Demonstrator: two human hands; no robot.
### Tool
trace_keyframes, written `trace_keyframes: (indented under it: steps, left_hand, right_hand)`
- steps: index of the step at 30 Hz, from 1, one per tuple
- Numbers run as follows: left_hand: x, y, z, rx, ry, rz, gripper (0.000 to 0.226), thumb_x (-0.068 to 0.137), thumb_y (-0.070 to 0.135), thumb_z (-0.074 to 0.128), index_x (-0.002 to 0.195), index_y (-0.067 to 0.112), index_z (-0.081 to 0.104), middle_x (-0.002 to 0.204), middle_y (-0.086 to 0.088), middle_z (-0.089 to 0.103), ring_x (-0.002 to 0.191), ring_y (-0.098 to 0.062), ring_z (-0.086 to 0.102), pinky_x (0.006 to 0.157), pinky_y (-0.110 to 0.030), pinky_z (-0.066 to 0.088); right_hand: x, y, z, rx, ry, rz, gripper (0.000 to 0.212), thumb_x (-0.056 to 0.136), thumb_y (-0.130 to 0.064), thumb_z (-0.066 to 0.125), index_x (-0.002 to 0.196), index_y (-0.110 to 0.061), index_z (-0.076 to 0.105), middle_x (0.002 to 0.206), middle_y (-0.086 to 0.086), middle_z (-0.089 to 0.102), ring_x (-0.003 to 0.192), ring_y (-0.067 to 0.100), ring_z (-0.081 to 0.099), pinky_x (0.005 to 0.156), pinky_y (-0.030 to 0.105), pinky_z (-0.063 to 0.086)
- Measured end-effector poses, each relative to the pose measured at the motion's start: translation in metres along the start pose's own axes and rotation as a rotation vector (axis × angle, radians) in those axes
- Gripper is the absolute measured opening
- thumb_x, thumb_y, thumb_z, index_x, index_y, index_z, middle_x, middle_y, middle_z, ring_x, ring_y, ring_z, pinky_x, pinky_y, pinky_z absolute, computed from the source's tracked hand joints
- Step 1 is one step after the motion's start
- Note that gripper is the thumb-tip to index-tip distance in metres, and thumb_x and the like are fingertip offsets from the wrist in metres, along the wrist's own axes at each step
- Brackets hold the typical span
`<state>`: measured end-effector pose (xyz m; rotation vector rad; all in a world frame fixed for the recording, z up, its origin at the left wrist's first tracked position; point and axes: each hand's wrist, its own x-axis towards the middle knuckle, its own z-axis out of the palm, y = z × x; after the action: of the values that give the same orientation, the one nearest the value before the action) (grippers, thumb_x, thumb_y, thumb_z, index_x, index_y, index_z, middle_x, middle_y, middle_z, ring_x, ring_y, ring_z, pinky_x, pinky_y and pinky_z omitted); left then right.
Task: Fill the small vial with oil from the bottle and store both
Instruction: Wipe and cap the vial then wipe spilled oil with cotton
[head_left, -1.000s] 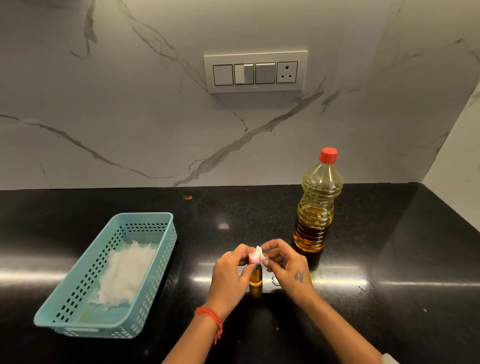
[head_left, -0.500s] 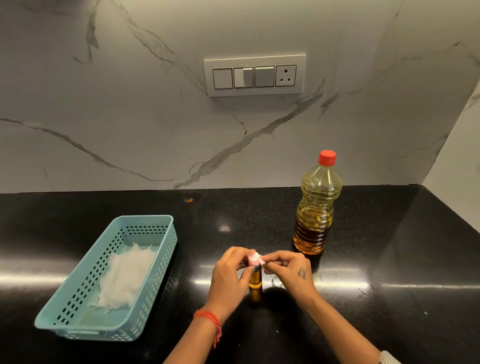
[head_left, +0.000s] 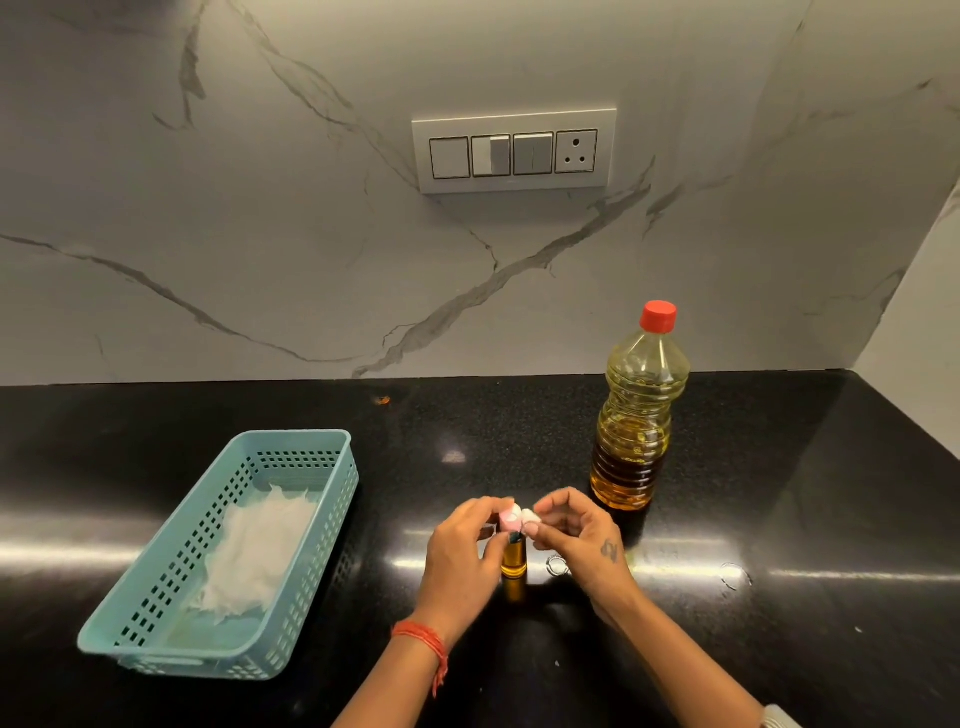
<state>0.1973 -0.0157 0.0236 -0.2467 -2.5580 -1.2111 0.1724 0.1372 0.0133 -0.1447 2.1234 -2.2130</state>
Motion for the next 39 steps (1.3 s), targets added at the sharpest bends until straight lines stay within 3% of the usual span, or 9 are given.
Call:
trace_keyframes:
  steps: [3, 7, 13, 22, 28, 34, 39]
  left_hand:
    - [0.001, 0.001, -0.001, 0.015, -0.001, 0.009, 0.029, 0.083, 0.009, 0.062, 0.103, 0.03, 0.062, 0.099, 0.02, 0.059, 0.098, 0.0, 0.058, 0.085, -0.015, 0.049]
    - [0.0, 0.005, -0.002, -0.016, -0.006, 0.003, 0.038, 0.083, 0.004, 0.059, 0.102, 0.037, 0.06, 0.098, 0.028, 0.057, 0.099, 0.004, 0.057, 0.086, -0.014, 0.048]
    - [-0.002, -0.001, 0.003, -0.018, 0.006, -0.01, 0.04, 0.083, 0.002, 0.058, 0.112, 0.029, 0.06, 0.108, 0.015, 0.059, 0.104, 0.003, 0.055, 0.091, -0.015, 0.047]
    - [0.004, 0.004, 0.003, -0.046, 0.056, -0.017, 0.012, 0.083, 0.023, 0.065, 0.095, 0.027, 0.068, 0.097, 0.014, 0.053, 0.093, 0.003, 0.056, 0.078, -0.014, 0.05]
    - [0.004, 0.003, 0.003, 0.022, 0.061, -0.005, 0.018, 0.084, 0.023, 0.065, 0.102, 0.024, 0.067, 0.093, 0.008, 0.057, 0.088, 0.002, 0.058, 0.077, -0.007, 0.046]
    - [0.006, 0.002, 0.005, 0.024, 0.075, -0.004, 0.022, 0.083, 0.018, 0.065, 0.105, 0.021, 0.067, 0.093, 0.007, 0.058, 0.088, 0.0, 0.059, 0.079, -0.009, 0.048]
    - [0.005, 0.003, 0.005, 0.036, 0.076, -0.003, 0.022, 0.085, 0.02, 0.064, 0.106, 0.022, 0.067, 0.094, 0.009, 0.059, 0.087, -0.001, 0.06, 0.078, -0.013, 0.051]
  right_hand:
    - [0.009, -0.006, 0.003, -0.085, -0.031, 0.003, 0.025, 0.076, -0.014, 0.073, 0.097, -0.025, 0.069, 0.085, 0.003, 0.073, 0.084, 0.012, 0.068, 0.072, 0.022, 0.053]
    - [0.014, -0.012, 0.009, -0.075, -0.019, -0.014, 0.016, 0.078, -0.01, 0.071, 0.087, -0.023, 0.074, 0.085, -0.001, 0.074, 0.086, 0.012, 0.069, 0.076, 0.024, 0.055]
    - [-0.005, -0.002, 0.005, -0.005, 0.019, -0.023, 0.013, 0.076, -0.007, 0.072, 0.081, -0.019, 0.075, 0.084, 0.0, 0.075, 0.082, 0.012, 0.069, 0.07, 0.02, 0.053]
    - [0.014, -0.009, 0.01, -0.036, -0.013, 0.009, 0.016, 0.076, 0.002, 0.068, 0.081, -0.012, 0.074, 0.085, 0.004, 0.074, 0.086, 0.015, 0.07, 0.08, 0.028, 0.055]
    - [0.003, -0.004, 0.002, -0.005, 0.003, -0.006, 0.019, 0.074, 0.002, 0.07, 0.08, -0.015, 0.075, 0.086, 0.004, 0.074, 0.087, 0.014, 0.069, 0.078, 0.025, 0.055]
    - [0.002, 0.005, 0.001, -0.009, 0.041, 0.072, 0.021, 0.073, 0.008, 0.069, 0.079, -0.012, 0.075, 0.086, 0.004, 0.074, 0.086, 0.014, 0.07, 0.071, 0.018, 0.053]
    - [0.011, -0.006, 0.005, -0.088, 0.007, 0.096, 0.019, 0.078, -0.003, 0.066, 0.084, -0.018, 0.075, 0.086, -0.001, 0.074, 0.088, 0.01, 0.069, 0.08, 0.022, 0.052]
